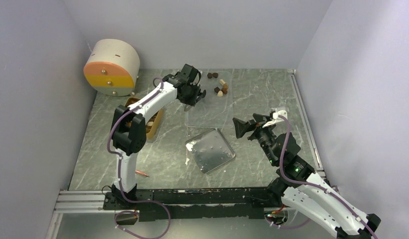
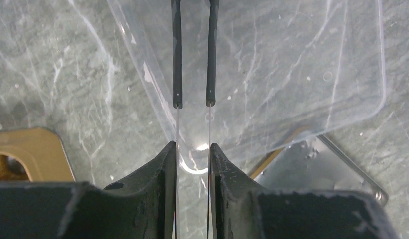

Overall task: Pack the chocolate
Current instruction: Pick up the fake chocolate from the plate, then place the fake chocolate in the packing box.

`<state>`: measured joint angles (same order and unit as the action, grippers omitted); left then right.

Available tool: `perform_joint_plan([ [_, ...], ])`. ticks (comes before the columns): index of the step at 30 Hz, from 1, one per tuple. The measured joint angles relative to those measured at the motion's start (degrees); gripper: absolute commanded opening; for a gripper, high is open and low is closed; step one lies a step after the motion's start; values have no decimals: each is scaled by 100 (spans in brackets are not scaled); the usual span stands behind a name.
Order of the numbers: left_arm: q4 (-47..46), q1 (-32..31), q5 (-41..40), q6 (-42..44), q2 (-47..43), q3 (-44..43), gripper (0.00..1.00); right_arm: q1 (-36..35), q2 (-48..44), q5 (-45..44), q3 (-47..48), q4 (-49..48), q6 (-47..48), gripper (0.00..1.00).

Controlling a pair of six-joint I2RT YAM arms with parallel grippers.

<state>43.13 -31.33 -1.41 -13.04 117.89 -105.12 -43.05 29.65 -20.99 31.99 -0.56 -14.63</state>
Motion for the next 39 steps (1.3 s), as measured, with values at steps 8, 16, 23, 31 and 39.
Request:
perform_joint_plan([
  [8, 94, 13, -87, -122, -776, 538, 24, 0, 13, 35, -15, -42, -15, 100],
  [16, 330, 57, -573, -151, -1613, 944, 24, 0, -48, 39, -101, -90, -37, 100],
  [23, 616, 402, -802, -238, -2444, 1707, 22, 0, -55, 66, -153, -103, -63, 100],
  [31, 874, 1421, -905, -273, -3464, 2559, 23, 0, -133, 162, -168, -118, -66, 100],
  [39, 1126, 2258, -1038, -339, -3917, 3119, 24, 0, -55, 229, -192, -140, -61, 100],
])
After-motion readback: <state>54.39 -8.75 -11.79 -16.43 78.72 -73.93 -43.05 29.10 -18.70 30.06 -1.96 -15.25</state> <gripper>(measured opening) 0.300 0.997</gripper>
